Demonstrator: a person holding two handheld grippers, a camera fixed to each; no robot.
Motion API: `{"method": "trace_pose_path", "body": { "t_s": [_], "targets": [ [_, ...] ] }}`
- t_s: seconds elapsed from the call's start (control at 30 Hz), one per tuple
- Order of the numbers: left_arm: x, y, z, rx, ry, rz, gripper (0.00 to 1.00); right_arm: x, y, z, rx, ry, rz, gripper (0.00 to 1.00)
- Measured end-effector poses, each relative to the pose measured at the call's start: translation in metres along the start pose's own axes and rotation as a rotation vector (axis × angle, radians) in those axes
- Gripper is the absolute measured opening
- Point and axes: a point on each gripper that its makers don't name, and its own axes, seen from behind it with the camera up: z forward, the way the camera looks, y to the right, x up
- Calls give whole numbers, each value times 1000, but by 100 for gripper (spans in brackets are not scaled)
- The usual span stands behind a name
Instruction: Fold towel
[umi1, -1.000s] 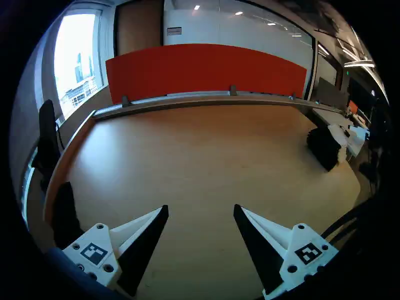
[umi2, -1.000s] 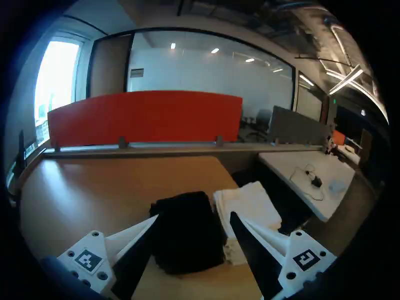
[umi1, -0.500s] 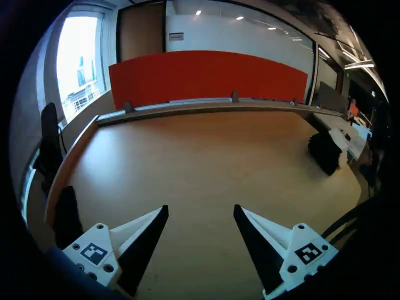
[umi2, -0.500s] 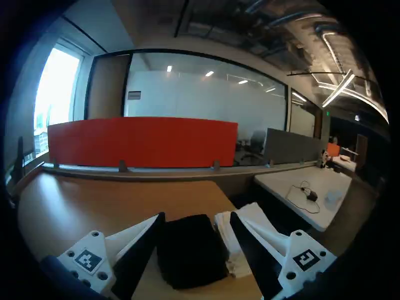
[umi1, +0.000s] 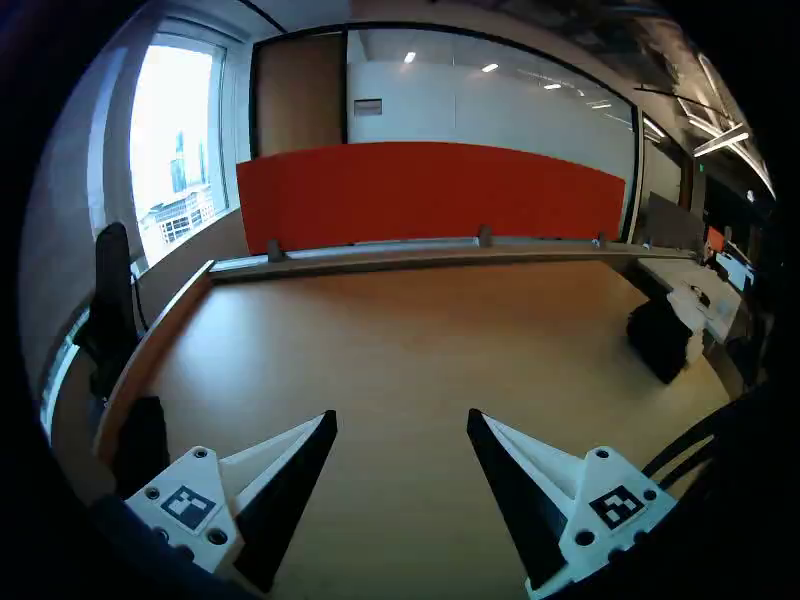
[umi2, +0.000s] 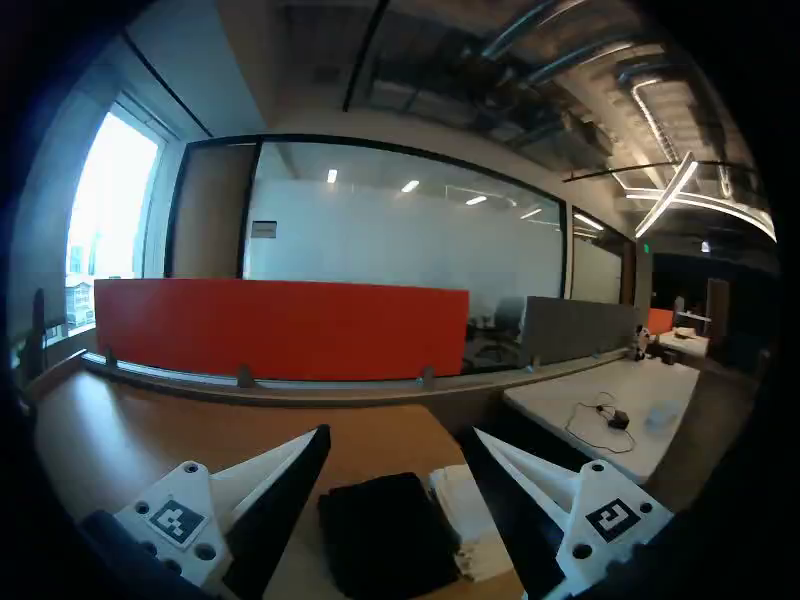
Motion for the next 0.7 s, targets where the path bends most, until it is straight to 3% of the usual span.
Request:
{"method": "trace_pose_path", "body": {
  "t_s": [0.3, 0.47, 0.7],
  "targets": [
    [62, -17, 1, 42, 188, 8, 97, 5, -18, -2, 29, -3, -19, 100],
    [91, -33, -3, 82, 277, -27, 97, 8, -26, -5, 43, -5, -29, 100],
    [112, -56, -10, 144, 344, -74, 97, 15, -39, -5, 64, -3, -30, 100]
  ]
}}
